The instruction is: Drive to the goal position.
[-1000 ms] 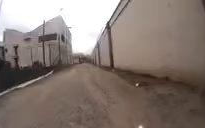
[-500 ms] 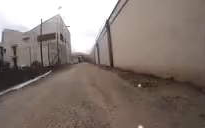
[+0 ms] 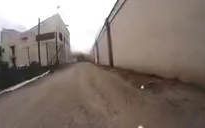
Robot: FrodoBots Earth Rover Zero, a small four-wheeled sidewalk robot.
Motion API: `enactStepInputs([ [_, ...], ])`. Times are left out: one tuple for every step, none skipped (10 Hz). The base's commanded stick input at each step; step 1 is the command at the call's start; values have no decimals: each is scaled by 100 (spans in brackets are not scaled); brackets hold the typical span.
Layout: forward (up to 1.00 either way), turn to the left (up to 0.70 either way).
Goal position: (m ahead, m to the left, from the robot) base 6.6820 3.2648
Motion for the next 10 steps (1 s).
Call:
enactStepInputs([
  [30, 0],
  [30, 0],
  [30, 0],
  [30, 0],
  [30, 0],
  [30, 0],
  [30, 0],
  [30, 0],
  [30, 0],
  [30, 0],
])
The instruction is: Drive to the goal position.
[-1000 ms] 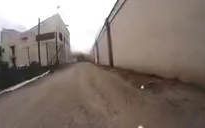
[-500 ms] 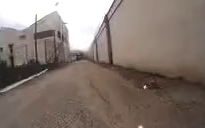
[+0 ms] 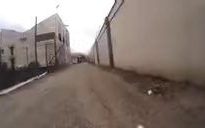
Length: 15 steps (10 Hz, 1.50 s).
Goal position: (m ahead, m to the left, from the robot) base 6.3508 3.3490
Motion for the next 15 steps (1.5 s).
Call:
enactStepInputs([
  [30, 0],
  [30, 0],
  [30, 0],
  [30, 0],
  [30, 0],
  [30, 0],
  [30, 0],
  [30, 0],
  [30, 0],
  [30, 0],
  [30, 0],
  [30, 0],
  [30, 0],
  [30, 0],
  [30, 0],
])
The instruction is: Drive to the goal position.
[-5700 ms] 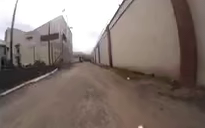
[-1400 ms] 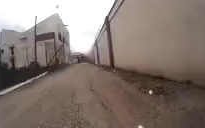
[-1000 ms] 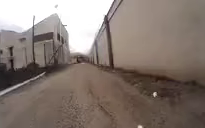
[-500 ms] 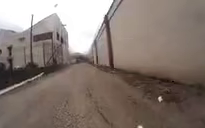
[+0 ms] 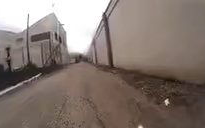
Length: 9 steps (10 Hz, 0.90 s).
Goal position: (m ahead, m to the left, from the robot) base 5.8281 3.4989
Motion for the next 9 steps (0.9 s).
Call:
enactStepInputs([
  [30, 0],
  [30, 0],
  [30, 0],
  [30, 0],
  [30, 0],
  [30, 0],
  [30, 0],
  [30, 0],
  [30, 0],
])
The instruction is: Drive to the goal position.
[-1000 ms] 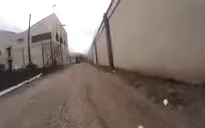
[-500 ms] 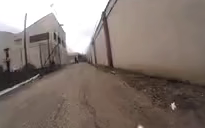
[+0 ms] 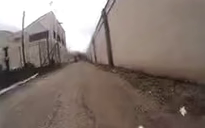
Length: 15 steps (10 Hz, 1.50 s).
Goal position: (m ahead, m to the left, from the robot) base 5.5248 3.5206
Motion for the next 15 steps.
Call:
enactStepInputs([
  [30, 0],
  [30, 0],
  [30, 0],
  [30, 0],
  [30, 0],
  [30, 10],
  [30, 47],
  [30, 60],
  [30, 60],
  [30, 60],
  [30, 30],
  [30, 0],
  [30, 0],
  [30, 0],
  [30, 0],
])
